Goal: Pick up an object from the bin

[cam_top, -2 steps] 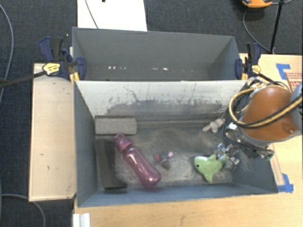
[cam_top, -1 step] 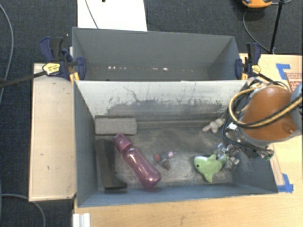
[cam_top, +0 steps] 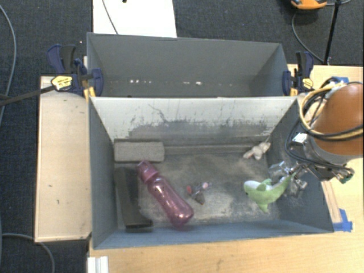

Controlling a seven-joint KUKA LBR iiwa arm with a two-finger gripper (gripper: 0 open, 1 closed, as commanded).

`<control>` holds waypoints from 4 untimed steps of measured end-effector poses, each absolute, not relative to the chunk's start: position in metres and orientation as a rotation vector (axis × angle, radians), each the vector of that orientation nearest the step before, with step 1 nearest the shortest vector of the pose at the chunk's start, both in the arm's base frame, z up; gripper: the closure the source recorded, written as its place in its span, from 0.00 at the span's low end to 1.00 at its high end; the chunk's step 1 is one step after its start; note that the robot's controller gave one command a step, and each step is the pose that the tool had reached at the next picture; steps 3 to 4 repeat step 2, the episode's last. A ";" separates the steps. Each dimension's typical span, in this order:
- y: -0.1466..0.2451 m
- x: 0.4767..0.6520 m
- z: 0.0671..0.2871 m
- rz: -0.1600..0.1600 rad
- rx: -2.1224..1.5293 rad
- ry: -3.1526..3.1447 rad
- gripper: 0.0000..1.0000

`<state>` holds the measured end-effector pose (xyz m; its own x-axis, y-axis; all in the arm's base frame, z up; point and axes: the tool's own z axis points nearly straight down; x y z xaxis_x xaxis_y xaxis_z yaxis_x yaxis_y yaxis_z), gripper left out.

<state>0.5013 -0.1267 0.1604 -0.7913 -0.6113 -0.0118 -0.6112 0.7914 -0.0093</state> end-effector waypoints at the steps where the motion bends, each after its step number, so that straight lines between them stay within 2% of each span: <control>1: -0.127 0.501 0.160 -0.008 -1.010 2.960 1.00; 2: -0.126 0.498 0.205 -0.002 -0.985 2.971 1.00; 4: -0.126 0.498 0.205 -0.002 -0.985 2.971 1.00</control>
Offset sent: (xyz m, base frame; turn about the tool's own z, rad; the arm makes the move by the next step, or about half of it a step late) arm -0.0035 0.0004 0.0679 0.0203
